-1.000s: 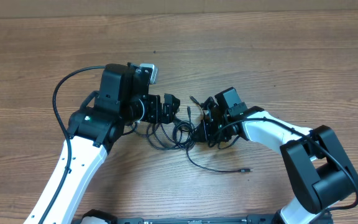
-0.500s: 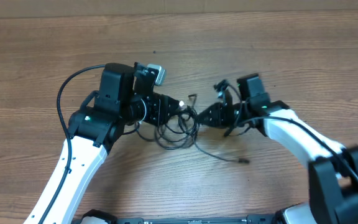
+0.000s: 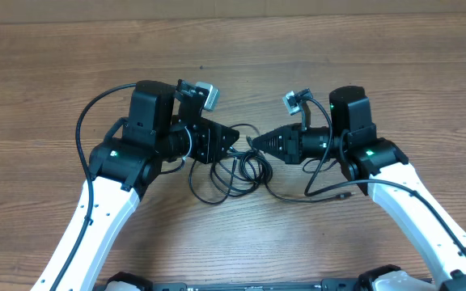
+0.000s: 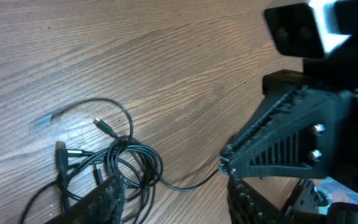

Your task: Untangle cables

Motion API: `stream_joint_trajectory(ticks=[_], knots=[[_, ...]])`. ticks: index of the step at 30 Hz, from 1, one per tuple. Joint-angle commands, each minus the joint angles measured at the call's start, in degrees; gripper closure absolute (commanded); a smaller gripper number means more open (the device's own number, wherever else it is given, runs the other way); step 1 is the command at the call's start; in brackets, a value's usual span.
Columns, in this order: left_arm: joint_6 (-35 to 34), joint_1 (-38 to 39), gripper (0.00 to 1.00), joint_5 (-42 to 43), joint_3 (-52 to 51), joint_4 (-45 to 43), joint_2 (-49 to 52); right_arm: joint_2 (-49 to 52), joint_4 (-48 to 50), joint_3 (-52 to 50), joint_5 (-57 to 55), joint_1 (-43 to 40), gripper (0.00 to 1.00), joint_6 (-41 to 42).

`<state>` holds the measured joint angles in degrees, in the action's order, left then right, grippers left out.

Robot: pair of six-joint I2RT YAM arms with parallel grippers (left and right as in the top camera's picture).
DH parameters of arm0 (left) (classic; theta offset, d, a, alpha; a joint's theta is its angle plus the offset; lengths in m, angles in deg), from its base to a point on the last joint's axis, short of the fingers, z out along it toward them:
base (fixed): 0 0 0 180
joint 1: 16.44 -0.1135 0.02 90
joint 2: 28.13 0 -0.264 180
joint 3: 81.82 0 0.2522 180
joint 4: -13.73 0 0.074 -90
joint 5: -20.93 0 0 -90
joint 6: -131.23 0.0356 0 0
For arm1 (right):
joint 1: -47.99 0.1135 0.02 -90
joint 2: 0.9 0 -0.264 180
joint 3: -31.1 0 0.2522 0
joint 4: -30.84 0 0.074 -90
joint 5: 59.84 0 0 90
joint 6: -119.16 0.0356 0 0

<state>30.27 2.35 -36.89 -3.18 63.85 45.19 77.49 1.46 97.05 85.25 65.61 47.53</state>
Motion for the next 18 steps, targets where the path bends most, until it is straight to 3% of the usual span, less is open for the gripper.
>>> stream_joint_trajectory(ticks=[1,4,5,7,11,18], knots=[[-1.5,0.5,0.4,1.1,0.9,-0.2,0.3,-1.5,0.3,1.7,-0.2,-0.1,0.96,-0.4],[-1.5,0.5,0.31,1.1,0.9,-0.1,0.3,-1.5,-2.8,1.7,-5.3,-0.1,0.94,-0.9],[-1.5,0.5,0.28,1.1,0.9,-0.1,0.3,-1.4,-4.6,1.7,-7.9,-0.1,0.87,-1.4],[-1.5,0.5,0.21,1.0,0.9,-0.2,0.3,-1.4,-7.7,1.7,-12.5,-0.1,0.46,-3.1],[-1.5,0.5,0.12,0.4,0.9,-0.2,0.3,-0.5,-11.2,1.4,-19.4,0.0,0.08,-3.9],[-1.5,0.5,0.02,0.2,0.9,-0.2,0.5,6.0,-13.3,1.4,-24.3,1.1,0.0,-14.6]])
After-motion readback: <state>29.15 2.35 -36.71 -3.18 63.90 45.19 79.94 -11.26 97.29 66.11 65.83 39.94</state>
